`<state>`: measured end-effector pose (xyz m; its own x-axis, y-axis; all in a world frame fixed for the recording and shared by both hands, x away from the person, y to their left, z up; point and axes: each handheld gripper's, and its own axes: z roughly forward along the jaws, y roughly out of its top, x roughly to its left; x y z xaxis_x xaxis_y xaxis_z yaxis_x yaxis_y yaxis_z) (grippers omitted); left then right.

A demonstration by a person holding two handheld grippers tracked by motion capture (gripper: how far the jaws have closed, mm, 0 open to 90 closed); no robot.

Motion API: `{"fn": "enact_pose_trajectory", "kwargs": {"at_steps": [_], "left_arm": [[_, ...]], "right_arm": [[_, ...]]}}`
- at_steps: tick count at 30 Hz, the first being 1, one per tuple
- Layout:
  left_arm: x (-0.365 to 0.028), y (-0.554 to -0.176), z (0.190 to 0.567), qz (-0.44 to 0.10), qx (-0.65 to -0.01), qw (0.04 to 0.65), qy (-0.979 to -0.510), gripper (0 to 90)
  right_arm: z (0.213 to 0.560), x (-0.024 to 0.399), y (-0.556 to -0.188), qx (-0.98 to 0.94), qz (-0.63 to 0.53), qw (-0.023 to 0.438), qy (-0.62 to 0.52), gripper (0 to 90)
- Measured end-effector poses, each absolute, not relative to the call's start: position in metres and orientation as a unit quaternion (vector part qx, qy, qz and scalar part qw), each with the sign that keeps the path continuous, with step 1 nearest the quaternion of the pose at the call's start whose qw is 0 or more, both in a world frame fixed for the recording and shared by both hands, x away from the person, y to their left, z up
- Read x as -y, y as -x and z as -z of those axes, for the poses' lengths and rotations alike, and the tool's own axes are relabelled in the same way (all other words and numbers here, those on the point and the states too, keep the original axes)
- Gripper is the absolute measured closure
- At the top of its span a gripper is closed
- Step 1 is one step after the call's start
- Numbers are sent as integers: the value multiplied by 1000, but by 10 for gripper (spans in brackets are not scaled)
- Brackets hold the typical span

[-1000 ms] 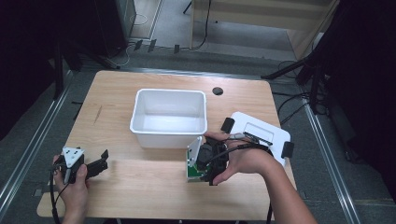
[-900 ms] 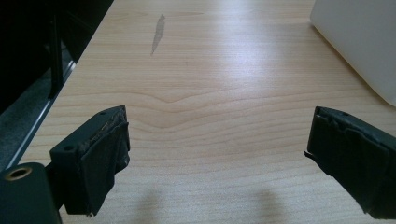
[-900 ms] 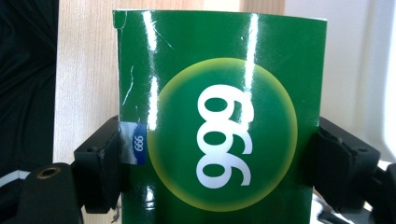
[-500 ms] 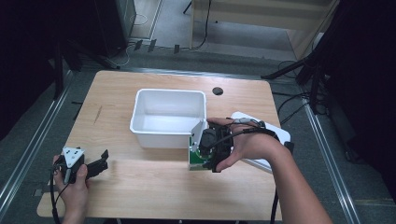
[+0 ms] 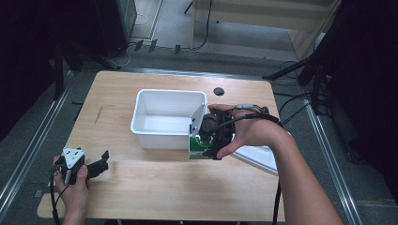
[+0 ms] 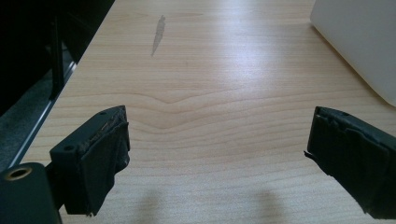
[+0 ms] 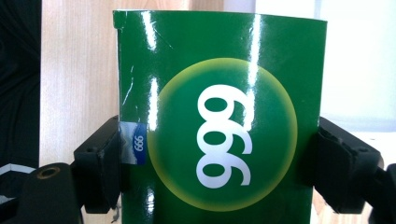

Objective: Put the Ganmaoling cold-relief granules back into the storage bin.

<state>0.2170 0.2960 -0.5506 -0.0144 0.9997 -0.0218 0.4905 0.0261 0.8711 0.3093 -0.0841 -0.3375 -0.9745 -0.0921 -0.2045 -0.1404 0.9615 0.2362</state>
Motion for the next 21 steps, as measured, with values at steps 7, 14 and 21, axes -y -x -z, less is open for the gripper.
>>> {"fn": "enact_pose_trajectory", "kwargs": {"at_steps": [7,14,21], "left_arm": [[-296,-217,551,-353,-618,361,-603,63],[-296,-217,551,-354,-618,361,-602,64],[-296,-216,551,-355,-617,362,-602,63]], "right_arm": [[326,78,-315,-986,-124,99,54,165],[320,72,-325,-985,-126,100,53,165],[315,68,-338,-985,-131,104,49,166]]}}
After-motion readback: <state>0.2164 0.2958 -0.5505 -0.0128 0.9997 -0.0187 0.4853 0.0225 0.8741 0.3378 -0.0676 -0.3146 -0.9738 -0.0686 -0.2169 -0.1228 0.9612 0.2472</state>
